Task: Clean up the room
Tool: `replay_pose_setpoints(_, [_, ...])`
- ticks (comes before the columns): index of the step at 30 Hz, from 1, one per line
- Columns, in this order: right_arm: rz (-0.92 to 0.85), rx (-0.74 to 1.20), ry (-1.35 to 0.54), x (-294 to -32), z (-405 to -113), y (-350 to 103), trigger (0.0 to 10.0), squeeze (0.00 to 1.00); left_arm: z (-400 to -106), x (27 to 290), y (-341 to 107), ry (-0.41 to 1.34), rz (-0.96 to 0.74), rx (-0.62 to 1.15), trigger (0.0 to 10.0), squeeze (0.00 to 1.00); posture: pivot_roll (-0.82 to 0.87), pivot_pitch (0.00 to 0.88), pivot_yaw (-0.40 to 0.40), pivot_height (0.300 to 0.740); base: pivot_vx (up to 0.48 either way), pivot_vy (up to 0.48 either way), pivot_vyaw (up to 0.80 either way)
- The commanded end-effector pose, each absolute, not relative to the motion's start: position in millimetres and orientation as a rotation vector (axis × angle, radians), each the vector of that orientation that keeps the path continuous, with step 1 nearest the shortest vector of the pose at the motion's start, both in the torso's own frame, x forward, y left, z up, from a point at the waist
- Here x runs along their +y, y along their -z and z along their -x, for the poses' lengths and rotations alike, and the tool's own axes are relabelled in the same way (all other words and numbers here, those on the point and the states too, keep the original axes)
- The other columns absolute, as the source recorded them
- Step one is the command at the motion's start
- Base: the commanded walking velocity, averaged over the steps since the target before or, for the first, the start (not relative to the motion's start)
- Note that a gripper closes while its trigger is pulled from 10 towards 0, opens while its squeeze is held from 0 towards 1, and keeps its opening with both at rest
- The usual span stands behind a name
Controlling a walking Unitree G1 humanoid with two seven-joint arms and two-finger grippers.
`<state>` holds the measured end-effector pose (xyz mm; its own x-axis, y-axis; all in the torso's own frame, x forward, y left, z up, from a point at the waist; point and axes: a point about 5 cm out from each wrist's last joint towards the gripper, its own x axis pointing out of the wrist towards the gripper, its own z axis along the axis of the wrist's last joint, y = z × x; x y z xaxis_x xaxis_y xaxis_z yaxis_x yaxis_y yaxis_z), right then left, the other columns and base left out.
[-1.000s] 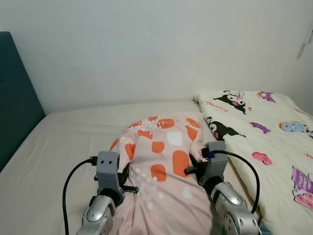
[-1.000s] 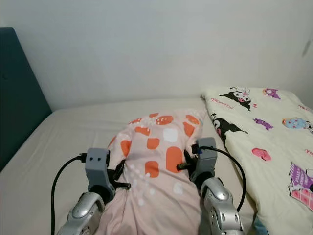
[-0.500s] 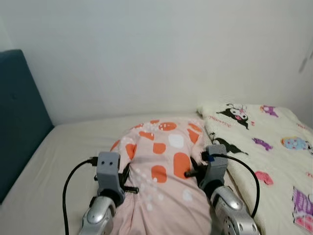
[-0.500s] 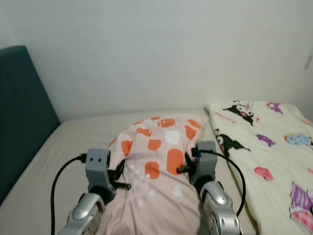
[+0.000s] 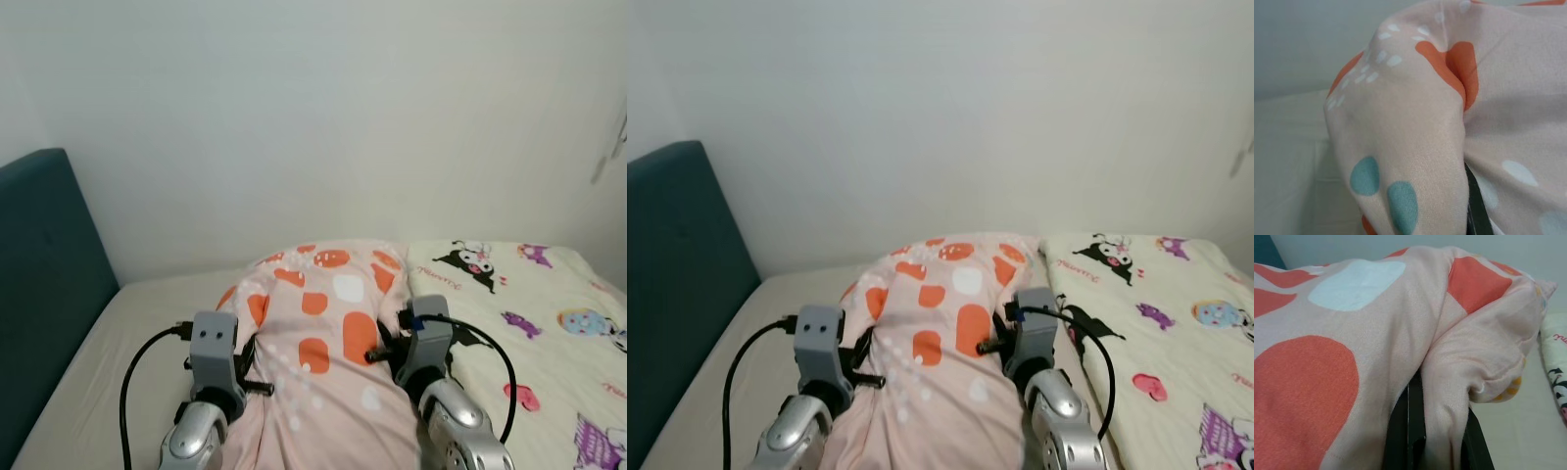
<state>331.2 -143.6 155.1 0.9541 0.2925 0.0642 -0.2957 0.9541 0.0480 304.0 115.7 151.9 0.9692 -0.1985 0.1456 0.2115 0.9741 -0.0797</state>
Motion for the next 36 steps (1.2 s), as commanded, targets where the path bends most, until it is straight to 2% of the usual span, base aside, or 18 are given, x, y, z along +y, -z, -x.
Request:
replay_pose_setpoints(1, [-0.048,-0.081,-0.349,-131.5,-329.7,-158.3,10.0,0.0,-301.2,107.6,-163.4,0.238,0.079,-0.206,10.0,0.0,-0.07,0.028,-0.004,0.74,0.0,0.0,0.0])
replay_pose_setpoints(6, [-0.046,-0.064,-0.344,-132.9,-328.8,-154.0,10.0,0.0,-300.4,107.5,-159.0,0.235,0.074,-0.188,10.0,0.0,-0.07,0.029,-0.002,0.74,0.0,0.0,0.0])
replay_pose_setpoints(10, [0.059,0.036,-0.275,-140.1,-326.2,-123.9,10.0,0.0,-298.4,107.8,-135.1,0.214,0.061,-0.109,10.0,0.0,-0.07,0.044,0.004,0.74,0.0,0.0,0.0])
replay_pose_setpoints(12, [0.059,0.036,-0.275,-140.1,-326.2,-123.9,10.0,0.0,-298.4,107.8,-135.1,0.214,0.061,-0.109,10.0,0.0,-0.07,0.044,0.004,0.74,0.0,0.0,0.0])
replay_pose_setpoints(15, [0.066,0.063,-0.16,-155.7,-320.4,-106.0,10.0,0.0,-291.8,110.8,-112.0,0.223,0.036,-0.034,10.0,0.0,-0.07,0.046,0.006,0.74,0.0,0.0,0.0])
replay_pose_setpoints(22, [0.056,0.083,-0.096,-167.6,-314.5,-96.6,10.0,0.0,-285.2,112.9,-98.6,0.252,-0.037,0.003,10.0,0.0,-0.07,0.053,0.011,0.74,0.0,0.0,0.0])
replay_pose_setpoints(36, [0.062,0.088,-0.12,-158.8,-312.7,-89.9,10.0,0.0,-281.8,111.1,-92.0,0.229,0.001,0.021,10.0,0.0,-0.08,0.061,0.009,0.74,0.0,0.0,0.0])
